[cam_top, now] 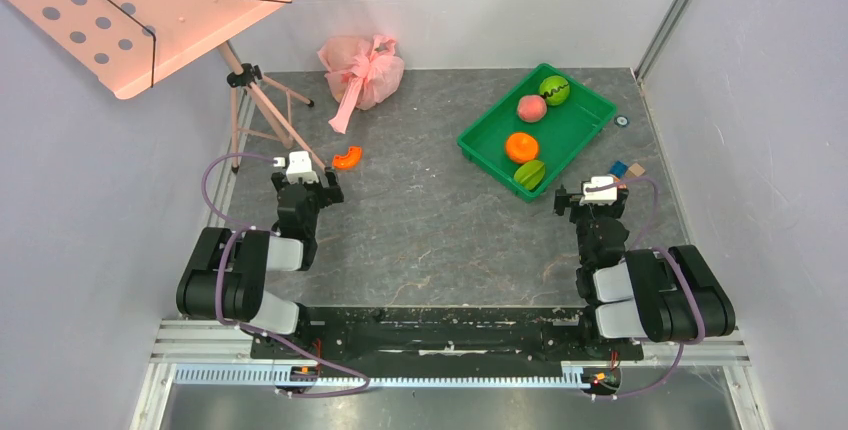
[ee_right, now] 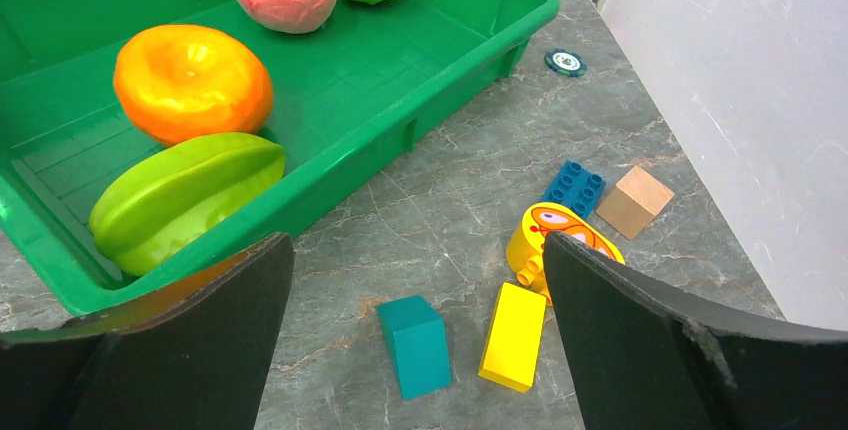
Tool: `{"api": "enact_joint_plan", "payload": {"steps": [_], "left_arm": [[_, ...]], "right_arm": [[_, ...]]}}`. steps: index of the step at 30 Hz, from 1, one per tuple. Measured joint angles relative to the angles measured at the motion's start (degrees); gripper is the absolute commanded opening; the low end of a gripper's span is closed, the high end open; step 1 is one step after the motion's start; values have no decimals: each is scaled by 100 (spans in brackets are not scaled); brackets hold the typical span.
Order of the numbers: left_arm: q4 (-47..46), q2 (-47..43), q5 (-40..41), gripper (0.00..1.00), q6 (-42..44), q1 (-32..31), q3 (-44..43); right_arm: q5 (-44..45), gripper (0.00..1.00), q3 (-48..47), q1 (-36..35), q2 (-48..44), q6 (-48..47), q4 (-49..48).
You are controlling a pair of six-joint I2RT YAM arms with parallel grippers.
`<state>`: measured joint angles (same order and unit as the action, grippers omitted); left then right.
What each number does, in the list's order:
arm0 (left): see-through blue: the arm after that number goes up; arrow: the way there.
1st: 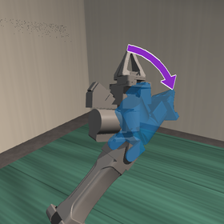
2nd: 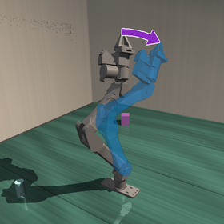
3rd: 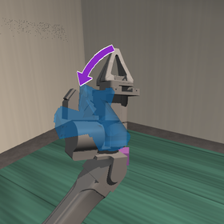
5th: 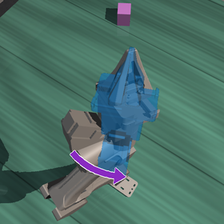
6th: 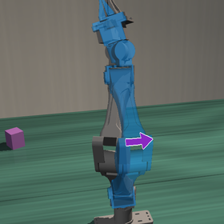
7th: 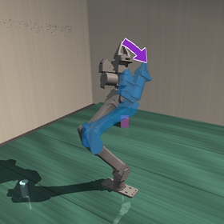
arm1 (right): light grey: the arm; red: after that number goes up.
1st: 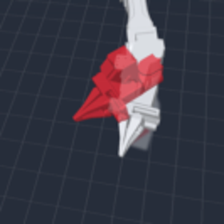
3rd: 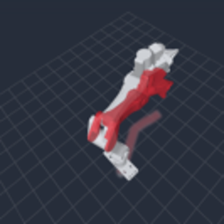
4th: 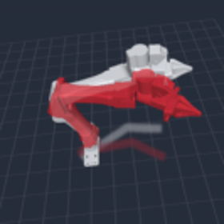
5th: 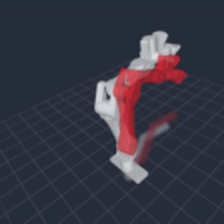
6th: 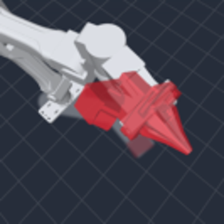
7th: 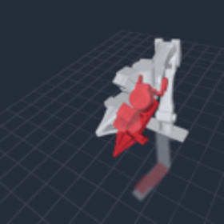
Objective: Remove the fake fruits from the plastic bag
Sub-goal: Pick up the plastic bag at the center of the board.
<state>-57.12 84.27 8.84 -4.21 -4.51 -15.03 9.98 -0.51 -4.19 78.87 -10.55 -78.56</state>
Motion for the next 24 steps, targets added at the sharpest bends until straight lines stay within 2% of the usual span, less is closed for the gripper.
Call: {"api": "enact_joint_plan", "payload": {"steps": [19, 24], "left_arm": [[-7, 0, 26, 100, 0, -2, 0], [258, -393, 601, 100, -4, -136, 63]], "right_arm": [[2, 98, 0, 0, -2, 0, -2], [52, 98, 0, 0, -380, 11, 269]]}}
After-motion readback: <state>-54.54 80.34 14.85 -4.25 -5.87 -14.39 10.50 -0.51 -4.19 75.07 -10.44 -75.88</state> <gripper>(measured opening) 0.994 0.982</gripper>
